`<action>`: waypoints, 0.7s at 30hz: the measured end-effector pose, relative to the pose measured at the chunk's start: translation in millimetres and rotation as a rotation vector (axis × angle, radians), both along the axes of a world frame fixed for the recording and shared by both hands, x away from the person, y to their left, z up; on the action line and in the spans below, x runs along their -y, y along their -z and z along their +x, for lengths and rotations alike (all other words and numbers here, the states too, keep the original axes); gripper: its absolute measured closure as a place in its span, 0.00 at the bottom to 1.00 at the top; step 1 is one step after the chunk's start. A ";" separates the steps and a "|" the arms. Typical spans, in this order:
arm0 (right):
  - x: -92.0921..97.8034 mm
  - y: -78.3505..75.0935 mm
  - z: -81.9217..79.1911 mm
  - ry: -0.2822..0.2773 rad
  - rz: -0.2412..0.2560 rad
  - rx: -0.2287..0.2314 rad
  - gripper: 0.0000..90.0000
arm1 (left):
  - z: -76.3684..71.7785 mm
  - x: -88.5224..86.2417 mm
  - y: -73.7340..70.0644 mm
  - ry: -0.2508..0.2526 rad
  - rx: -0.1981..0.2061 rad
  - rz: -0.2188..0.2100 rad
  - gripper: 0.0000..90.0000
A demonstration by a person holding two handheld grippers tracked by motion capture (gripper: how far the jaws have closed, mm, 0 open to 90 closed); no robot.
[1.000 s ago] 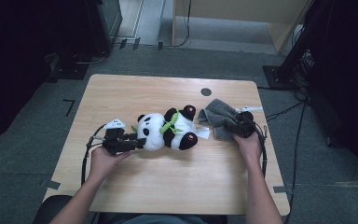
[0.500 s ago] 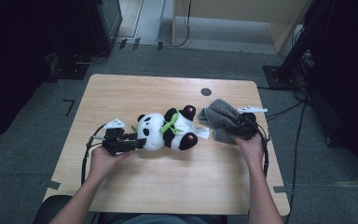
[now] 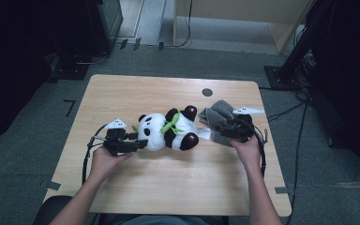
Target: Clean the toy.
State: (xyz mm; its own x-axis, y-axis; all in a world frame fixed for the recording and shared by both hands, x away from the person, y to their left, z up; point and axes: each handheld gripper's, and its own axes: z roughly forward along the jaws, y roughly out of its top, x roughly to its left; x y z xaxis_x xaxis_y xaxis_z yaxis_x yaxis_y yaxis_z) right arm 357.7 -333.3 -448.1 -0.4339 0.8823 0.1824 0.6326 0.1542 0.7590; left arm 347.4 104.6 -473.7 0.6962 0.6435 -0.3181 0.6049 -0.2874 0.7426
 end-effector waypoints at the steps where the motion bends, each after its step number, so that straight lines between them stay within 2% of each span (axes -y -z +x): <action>1: 0.0 0.0 0.0 0.000 0.000 0.000 0.40 | 0.0 0.0 0.0 0.000 0.000 0.000 0.45; 6: -8.7 -5.2 -6.6 -0.028 0.003 0.013 0.39 | 0.5 0.5 0.6 0.006 0.008 -0.001 0.43; 14: -33.0 -16.9 -18.0 -0.101 0.021 0.037 0.38 | 0.8 0.6 0.7 0.008 0.010 0.000 0.42; 19: -48.2 -25.5 -24.9 -0.134 0.005 0.068 0.34 | 0.9 0.6 0.8 0.008 0.011 -0.001 0.42; 21: -52.9 -28.0 -27.0 -0.146 0.020 0.072 0.32 | 1.0 0.5 0.8 0.008 0.011 0.000 0.42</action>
